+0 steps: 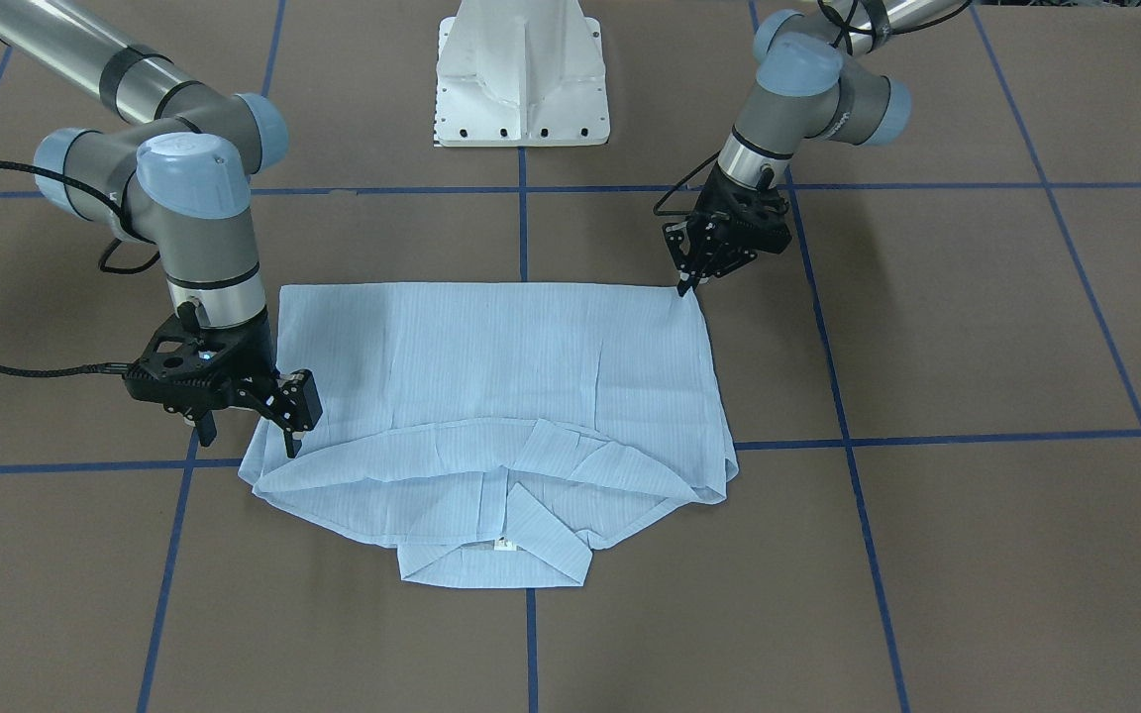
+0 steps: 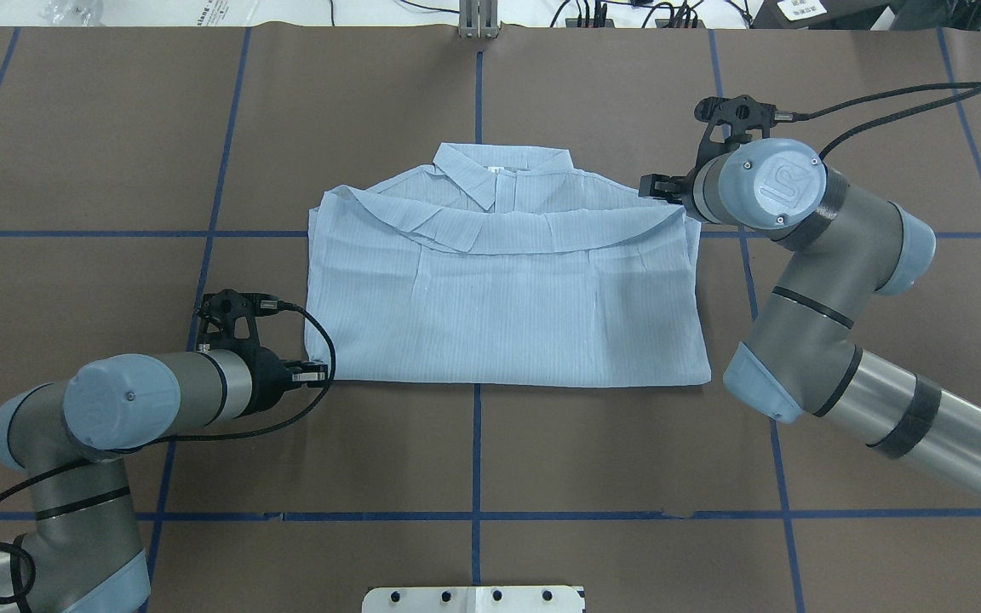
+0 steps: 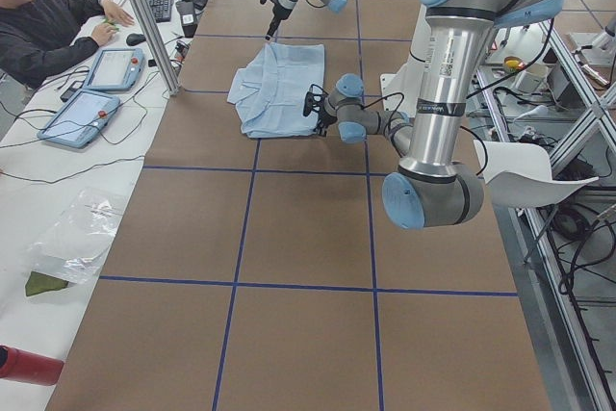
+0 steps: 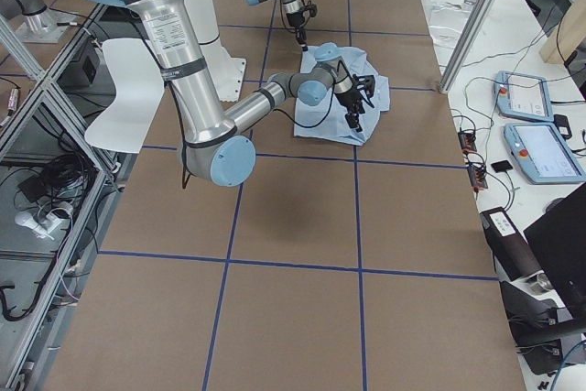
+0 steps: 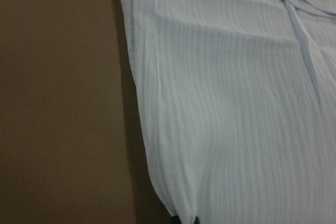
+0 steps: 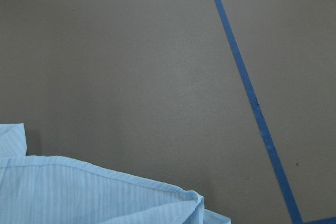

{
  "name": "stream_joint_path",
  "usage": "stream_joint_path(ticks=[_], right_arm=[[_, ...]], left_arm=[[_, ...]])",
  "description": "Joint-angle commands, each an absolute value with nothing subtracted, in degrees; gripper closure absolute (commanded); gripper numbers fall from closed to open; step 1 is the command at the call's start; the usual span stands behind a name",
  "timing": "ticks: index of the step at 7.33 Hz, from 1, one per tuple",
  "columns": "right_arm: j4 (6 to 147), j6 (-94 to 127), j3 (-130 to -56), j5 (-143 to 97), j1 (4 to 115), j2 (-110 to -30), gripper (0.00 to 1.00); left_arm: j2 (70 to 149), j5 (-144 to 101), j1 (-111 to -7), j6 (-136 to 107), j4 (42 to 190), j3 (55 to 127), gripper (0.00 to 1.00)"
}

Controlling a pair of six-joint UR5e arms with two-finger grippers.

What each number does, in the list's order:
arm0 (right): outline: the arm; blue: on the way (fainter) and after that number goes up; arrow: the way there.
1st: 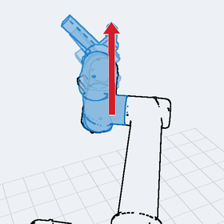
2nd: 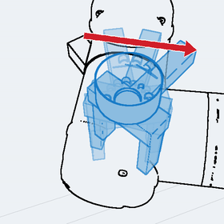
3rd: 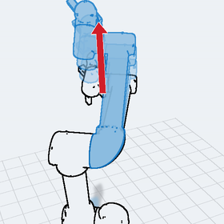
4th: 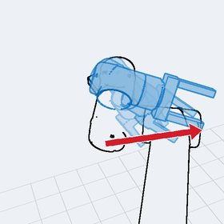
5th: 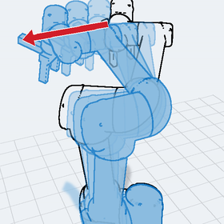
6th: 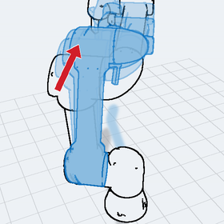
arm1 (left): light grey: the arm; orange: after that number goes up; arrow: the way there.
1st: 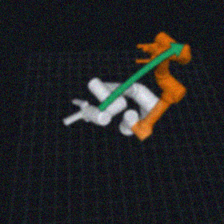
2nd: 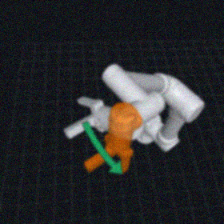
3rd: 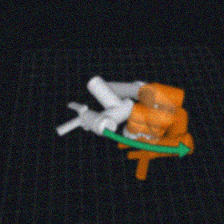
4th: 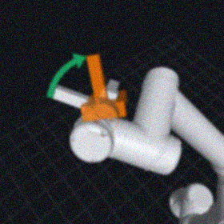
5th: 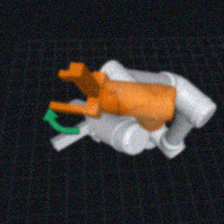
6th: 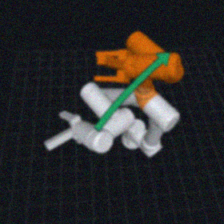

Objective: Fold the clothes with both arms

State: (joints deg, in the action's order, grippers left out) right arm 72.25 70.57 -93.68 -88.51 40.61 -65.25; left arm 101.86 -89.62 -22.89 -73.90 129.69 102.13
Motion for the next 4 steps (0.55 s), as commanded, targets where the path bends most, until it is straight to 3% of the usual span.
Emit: stream_joint_path(ticks=[1, 4], right_arm=[[72.2, 70.6, -93.7, -88.5, 40.5, -65.2, 0.0], [72.2, 71.4, -93.7, -88.5, 40.1, -64.8, 0.0]], left_arm=[[101.1, -89.7, -27.7, -69.2, 128.2, 101.9, 1.0], [103.3, -89.9, -39.2, -56.4, 127.8, 96.7, 1.0]])
